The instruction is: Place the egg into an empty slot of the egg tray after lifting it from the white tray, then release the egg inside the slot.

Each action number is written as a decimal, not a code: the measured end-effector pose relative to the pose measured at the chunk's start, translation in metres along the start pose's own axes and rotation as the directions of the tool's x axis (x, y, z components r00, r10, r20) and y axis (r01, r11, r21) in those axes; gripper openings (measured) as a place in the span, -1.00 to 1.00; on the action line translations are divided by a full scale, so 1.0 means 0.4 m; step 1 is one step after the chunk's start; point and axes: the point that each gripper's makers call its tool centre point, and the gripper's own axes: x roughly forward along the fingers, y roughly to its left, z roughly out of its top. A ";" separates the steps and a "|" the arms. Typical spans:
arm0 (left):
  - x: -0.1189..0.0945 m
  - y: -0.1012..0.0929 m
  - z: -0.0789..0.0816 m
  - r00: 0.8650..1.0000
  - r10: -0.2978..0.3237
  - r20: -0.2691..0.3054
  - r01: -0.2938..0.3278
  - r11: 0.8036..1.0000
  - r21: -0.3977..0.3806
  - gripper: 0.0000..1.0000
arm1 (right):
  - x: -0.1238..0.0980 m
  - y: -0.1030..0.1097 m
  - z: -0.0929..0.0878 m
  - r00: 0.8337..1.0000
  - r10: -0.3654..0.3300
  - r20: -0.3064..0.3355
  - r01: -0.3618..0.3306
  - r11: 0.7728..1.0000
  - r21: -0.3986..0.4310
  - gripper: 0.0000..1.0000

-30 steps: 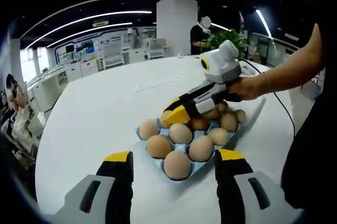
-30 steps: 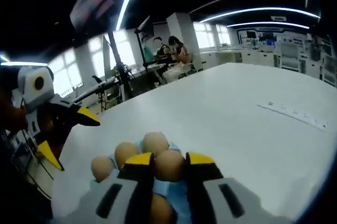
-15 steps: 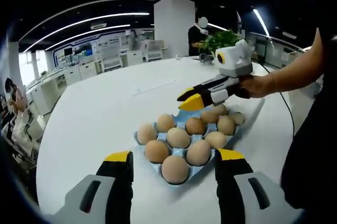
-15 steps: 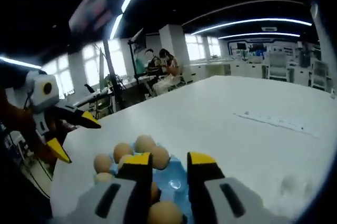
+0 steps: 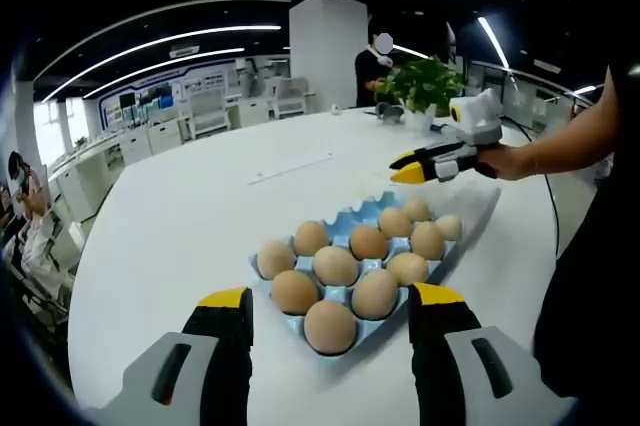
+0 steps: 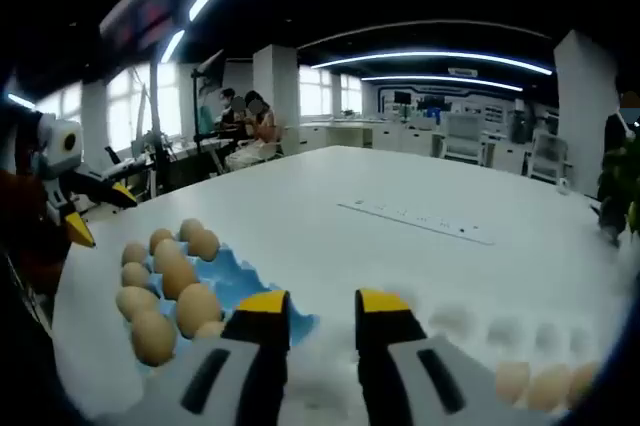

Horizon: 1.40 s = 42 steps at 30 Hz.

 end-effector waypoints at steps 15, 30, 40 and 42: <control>0.002 0.000 0.002 1.000 0.004 0.000 -0.004 1.000 -0.001 0.28 | -0.100 -0.230 -0.103 0.951 -0.290 -0.108 0.298 0.952 0.069 -0.46; -0.001 -0.010 0.001 1.000 0.001 -0.001 -0.001 1.000 -0.003 0.27 | -0.104 -0.233 -0.119 0.950 -0.288 -0.121 0.292 0.956 0.015 -0.51; -0.006 -0.005 -0.009 1.000 0.005 -0.007 -0.005 1.000 -0.009 0.27 | -0.125 -0.195 -0.036 0.959 -0.280 -0.043 0.282 0.958 0.048 -0.52; -0.005 -0.007 -0.007 1.000 0.002 -0.004 -0.002 1.000 -0.009 0.27 | -0.112 -0.174 -0.016 0.968 -0.249 -0.024 0.250 0.966 0.065 -0.52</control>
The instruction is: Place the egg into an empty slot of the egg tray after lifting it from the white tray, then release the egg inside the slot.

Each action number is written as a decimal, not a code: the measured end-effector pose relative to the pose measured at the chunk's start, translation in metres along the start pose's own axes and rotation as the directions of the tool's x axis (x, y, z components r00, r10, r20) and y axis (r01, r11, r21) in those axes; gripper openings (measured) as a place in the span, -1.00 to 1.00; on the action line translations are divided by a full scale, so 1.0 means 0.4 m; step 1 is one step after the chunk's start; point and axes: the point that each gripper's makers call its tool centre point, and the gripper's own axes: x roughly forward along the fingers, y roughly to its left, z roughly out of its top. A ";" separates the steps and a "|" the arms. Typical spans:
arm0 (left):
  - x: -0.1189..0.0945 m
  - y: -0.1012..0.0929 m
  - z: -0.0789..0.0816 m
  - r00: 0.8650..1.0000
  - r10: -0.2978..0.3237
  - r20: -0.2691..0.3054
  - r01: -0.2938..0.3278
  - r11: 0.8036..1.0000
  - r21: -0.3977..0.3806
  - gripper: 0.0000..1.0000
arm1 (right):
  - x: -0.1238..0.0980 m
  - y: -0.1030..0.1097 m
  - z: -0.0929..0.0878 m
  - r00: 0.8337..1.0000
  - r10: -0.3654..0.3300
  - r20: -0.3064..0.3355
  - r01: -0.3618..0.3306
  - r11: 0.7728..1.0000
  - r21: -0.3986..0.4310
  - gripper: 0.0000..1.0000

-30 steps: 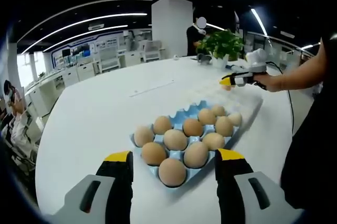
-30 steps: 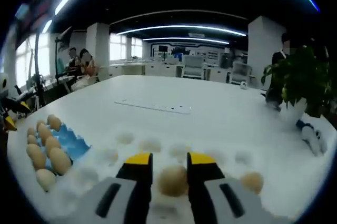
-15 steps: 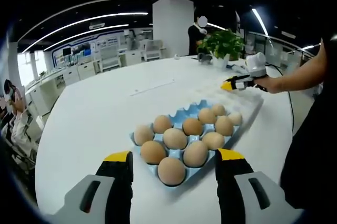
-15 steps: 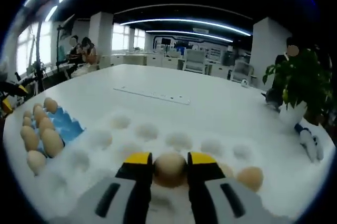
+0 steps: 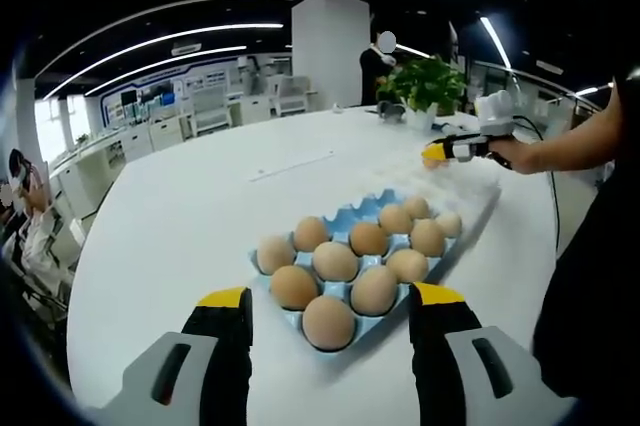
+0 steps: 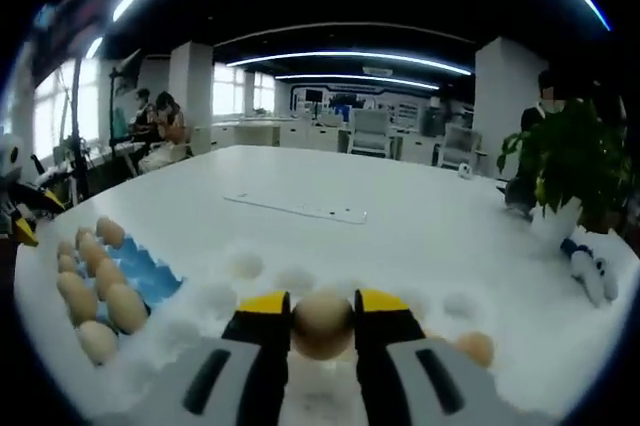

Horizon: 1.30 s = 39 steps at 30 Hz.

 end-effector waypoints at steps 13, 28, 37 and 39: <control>-0.008 0.011 0.001 1.000 0.009 0.002 -0.009 1.000 0.002 0.27 | 0.060 0.261 0.090 0.967 0.248 0.055 -0.245 0.968 -0.053 -0.52; -0.005 0.011 0.002 1.000 0.008 0.003 -0.008 1.000 0.001 0.27 | 0.104 0.424 0.093 0.918 0.395 0.031 -0.392 0.917 -0.068 -0.52; -0.006 0.015 -0.004 1.000 0.014 -0.001 -0.014 1.000 -0.006 0.26 | 0.130 0.516 0.085 0.884 0.468 0.010 -0.466 0.881 -0.080 -0.52; -0.007 0.017 -0.007 1.000 0.015 -0.002 -0.015 1.000 -0.009 0.26 | 0.136 0.530 0.082 0.877 0.481 0.001 -0.479 0.873 -0.090 -0.52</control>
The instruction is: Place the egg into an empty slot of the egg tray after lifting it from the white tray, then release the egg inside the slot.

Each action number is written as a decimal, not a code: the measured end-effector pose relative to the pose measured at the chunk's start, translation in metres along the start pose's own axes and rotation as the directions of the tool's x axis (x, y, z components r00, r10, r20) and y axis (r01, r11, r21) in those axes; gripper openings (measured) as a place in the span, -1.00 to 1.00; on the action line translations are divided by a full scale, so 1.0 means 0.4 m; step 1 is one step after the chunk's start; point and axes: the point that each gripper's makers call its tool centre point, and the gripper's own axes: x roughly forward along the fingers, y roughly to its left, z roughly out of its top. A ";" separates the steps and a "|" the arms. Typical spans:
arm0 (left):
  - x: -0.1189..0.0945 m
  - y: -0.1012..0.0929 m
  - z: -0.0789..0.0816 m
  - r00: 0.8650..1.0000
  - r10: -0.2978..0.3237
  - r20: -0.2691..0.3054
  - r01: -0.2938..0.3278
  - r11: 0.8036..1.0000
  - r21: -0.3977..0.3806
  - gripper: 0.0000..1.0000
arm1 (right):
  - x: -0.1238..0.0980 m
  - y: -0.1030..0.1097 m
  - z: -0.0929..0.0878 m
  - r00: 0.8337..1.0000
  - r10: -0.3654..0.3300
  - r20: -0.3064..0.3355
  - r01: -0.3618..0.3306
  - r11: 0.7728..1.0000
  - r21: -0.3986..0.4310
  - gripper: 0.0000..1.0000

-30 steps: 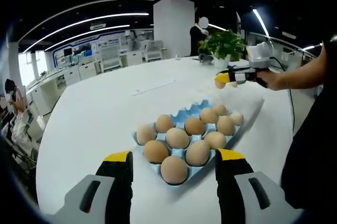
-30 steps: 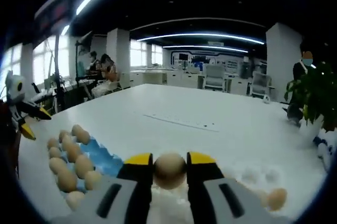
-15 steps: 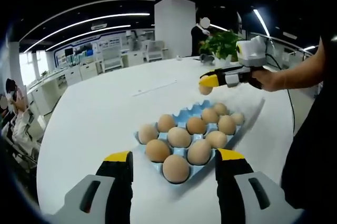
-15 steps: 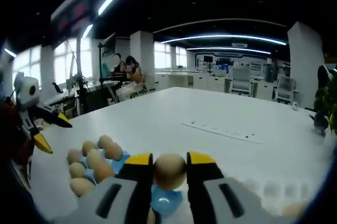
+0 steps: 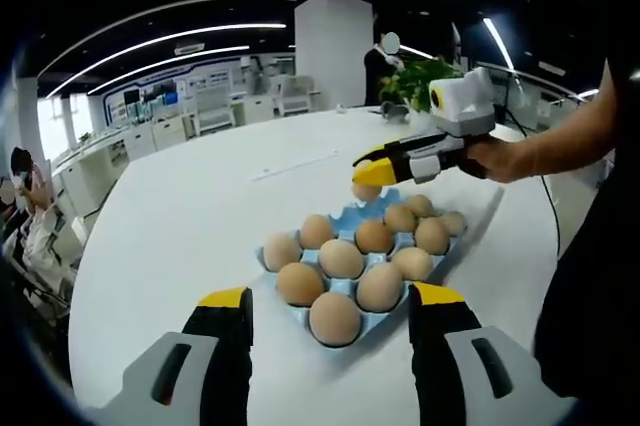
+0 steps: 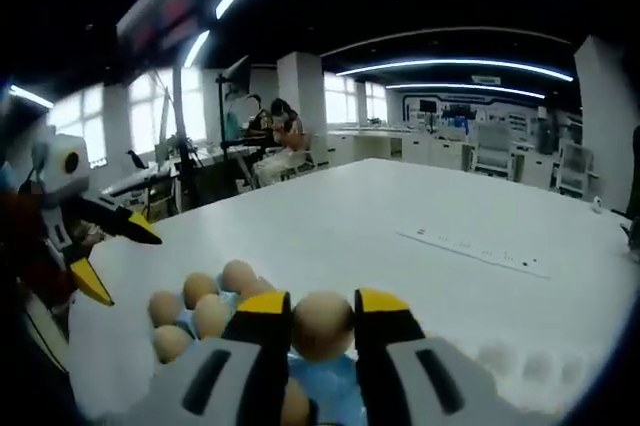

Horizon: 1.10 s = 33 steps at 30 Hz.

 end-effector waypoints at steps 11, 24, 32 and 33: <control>-0.010 0.012 -0.010 1.000 0.014 -0.006 -0.014 1.000 -0.009 0.26 | 0.059 0.040 -0.014 0.999 0.040 -0.017 -0.040 0.999 0.005 -0.53; -0.010 0.012 -0.011 1.000 0.015 -0.006 -0.015 1.000 -0.015 0.26 | 0.082 0.045 -0.052 0.998 0.046 -0.052 -0.043 0.997 0.058 -0.52; -0.010 0.010 -0.011 1.000 0.016 -0.007 -0.016 1.000 -0.013 0.26 | 0.083 0.048 -0.071 0.996 0.050 -0.071 -0.043 0.995 0.087 -0.53; -0.010 0.010 -0.011 1.000 0.016 -0.007 -0.016 1.000 -0.012 0.25 | 0.083 0.047 -0.072 0.996 0.049 -0.074 -0.042 0.995 0.095 -0.53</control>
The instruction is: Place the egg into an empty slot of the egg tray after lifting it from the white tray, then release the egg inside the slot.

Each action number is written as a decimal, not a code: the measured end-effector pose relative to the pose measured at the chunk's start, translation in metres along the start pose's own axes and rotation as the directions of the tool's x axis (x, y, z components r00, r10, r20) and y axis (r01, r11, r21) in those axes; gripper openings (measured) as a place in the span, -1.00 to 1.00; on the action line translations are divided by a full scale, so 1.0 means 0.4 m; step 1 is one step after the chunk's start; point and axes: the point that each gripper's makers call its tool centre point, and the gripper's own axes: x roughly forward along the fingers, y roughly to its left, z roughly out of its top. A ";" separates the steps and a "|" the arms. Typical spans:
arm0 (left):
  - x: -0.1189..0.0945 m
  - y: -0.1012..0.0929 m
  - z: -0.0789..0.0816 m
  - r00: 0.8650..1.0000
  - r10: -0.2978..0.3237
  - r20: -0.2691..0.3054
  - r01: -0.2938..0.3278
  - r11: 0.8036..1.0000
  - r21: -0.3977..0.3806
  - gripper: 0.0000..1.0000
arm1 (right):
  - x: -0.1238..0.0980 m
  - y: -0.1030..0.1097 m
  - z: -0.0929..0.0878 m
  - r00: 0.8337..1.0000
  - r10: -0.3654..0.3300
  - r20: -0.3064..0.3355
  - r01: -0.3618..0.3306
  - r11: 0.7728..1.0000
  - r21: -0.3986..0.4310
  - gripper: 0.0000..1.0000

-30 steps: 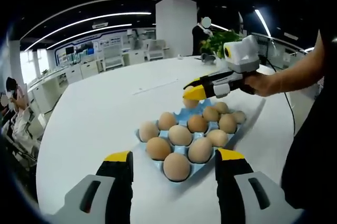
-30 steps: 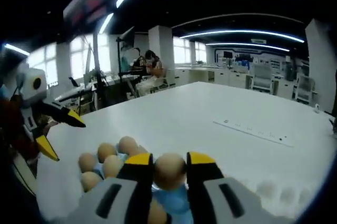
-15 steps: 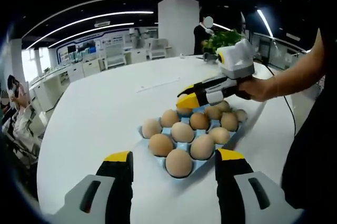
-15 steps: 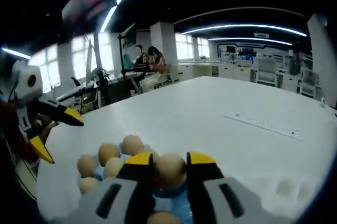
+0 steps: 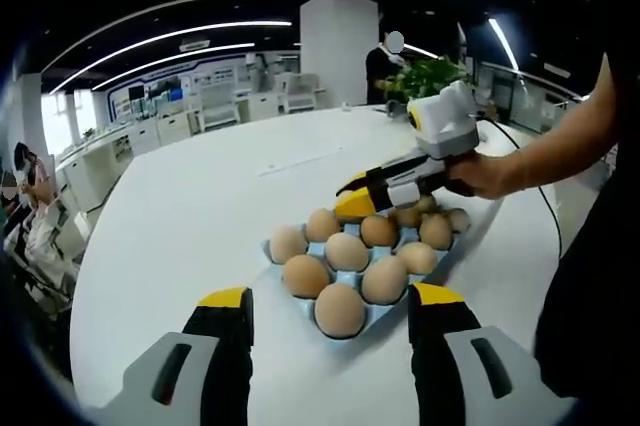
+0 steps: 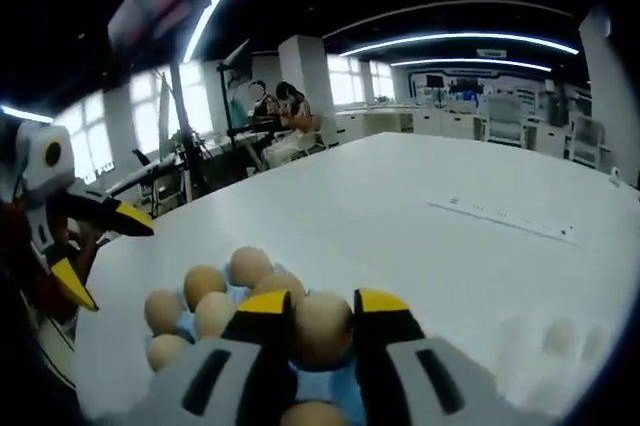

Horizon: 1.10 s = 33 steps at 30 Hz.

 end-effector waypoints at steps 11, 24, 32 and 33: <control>0.001 -0.004 0.004 1.000 -0.002 0.001 0.002 1.000 0.008 0.24 | -0.001 -0.001 -0.008 1.000 0.011 -0.020 -0.011 1.000 0.026 -0.53; 0.002 -0.010 0.015 1.000 -0.009 0.008 0.009 1.000 0.019 0.24 | -0.004 0.000 -0.011 0.999 0.018 -0.033 -0.017 0.999 0.027 -0.51; 0.001 -0.012 0.020 1.000 -0.012 0.015 0.012 1.000 0.021 0.25 | -0.024 0.002 -0.004 1.000 0.021 -0.013 -0.021 1.000 0.020 -0.42; 0.002 -0.013 0.020 1.000 -0.013 0.014 0.013 1.000 0.022 0.25 | -0.029 0.000 -0.002 1.000 0.016 -0.013 -0.015 1.000 0.019 -0.43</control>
